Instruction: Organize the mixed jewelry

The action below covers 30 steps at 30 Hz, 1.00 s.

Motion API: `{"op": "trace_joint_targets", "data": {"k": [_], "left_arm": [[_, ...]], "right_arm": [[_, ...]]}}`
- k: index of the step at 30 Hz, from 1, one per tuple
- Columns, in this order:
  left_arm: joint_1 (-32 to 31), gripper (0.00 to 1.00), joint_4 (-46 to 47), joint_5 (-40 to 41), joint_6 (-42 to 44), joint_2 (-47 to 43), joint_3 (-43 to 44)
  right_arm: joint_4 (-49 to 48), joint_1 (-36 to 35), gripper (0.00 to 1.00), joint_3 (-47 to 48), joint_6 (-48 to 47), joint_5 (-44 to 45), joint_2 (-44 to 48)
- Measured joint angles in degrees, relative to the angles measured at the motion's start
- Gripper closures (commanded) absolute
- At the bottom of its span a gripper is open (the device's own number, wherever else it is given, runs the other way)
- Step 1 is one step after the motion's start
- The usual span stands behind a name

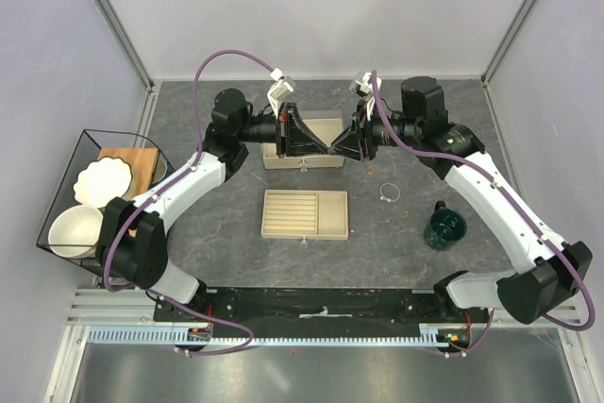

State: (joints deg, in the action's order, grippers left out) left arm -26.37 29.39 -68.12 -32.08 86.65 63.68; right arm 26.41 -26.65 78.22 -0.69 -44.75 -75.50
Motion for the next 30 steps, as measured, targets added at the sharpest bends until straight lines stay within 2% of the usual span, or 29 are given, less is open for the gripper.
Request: {"op": "trace_joint_targets", "data": {"k": [15,30], "left_arm": [[0.00,0.98,-0.52,0.46,0.48,-0.02,-0.33],[0.00,0.99,-0.55,0.50,0.50,-0.04,-0.33]], "right_arm": [[0.00,0.00,0.72,0.00,-0.20,0.07,0.63],[0.24,0.04,0.71,-1.01,-1.05,0.92,1.27]]}}
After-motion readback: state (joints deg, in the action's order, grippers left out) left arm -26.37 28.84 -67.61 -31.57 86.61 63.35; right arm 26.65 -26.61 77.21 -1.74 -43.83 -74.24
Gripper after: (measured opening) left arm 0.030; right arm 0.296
